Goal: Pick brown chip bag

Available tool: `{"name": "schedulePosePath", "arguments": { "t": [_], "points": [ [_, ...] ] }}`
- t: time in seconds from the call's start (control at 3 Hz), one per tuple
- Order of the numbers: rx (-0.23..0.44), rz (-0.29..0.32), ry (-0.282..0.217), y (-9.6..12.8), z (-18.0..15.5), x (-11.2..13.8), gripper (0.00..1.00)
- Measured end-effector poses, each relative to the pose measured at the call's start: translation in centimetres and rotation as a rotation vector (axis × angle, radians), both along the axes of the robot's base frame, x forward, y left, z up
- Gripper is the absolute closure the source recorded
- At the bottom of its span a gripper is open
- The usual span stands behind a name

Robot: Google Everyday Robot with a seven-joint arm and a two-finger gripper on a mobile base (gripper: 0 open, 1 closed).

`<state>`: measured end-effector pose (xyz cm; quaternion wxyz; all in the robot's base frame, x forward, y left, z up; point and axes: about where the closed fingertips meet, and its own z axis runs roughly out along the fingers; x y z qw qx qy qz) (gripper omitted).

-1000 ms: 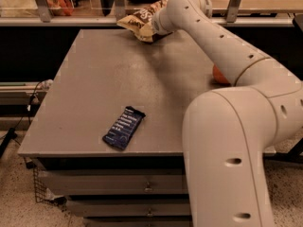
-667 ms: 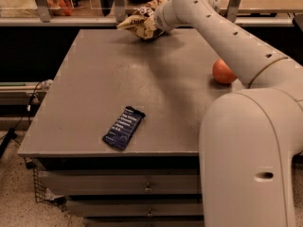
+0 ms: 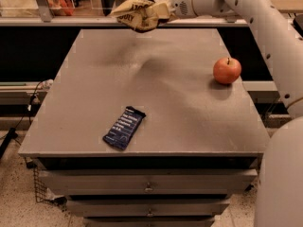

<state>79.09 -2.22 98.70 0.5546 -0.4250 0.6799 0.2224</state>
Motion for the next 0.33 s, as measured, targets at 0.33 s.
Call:
{"name": "schedulePosePath", "arguments": {
  "t": [0.33],
  "points": [
    [-0.018,0.04,-0.017,1.37,-0.38,-0.43,1.0]
  ]
}}
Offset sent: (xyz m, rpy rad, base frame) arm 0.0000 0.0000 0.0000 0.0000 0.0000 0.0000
